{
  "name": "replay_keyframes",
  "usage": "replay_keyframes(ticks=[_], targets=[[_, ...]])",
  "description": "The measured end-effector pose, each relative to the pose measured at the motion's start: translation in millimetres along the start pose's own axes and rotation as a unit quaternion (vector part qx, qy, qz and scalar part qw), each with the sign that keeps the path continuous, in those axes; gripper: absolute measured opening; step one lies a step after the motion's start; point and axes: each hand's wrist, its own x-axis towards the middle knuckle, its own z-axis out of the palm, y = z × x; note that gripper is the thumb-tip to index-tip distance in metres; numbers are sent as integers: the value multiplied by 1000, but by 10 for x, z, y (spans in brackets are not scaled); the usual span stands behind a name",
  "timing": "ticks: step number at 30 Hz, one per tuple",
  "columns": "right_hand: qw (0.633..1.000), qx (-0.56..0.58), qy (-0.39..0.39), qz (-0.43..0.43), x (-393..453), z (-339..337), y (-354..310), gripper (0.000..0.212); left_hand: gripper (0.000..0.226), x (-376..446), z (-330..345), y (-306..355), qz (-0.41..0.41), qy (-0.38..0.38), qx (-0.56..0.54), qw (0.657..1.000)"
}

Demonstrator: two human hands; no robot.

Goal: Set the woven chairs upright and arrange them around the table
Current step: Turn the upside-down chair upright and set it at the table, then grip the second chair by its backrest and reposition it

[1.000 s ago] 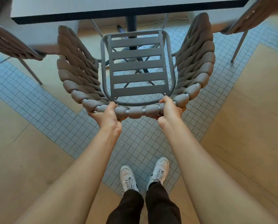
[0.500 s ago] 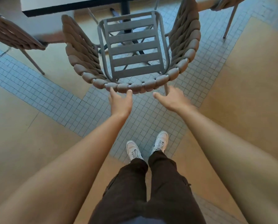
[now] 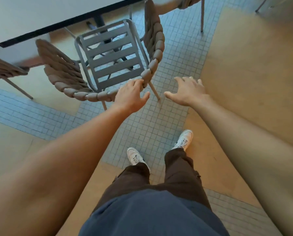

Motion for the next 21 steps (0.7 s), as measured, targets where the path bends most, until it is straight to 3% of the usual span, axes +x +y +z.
replay_keyframes(ticks=[7, 21], targets=[[1000, -6, -13, -7, 289, -494, 864, 87, 68, 740, -2, 794, -53, -16, -52, 997], [1000, -8, -12, -17, 1026, -1510, 2275, 87, 72, 1928, -23, 2174, -42, -4, -41, 998]])
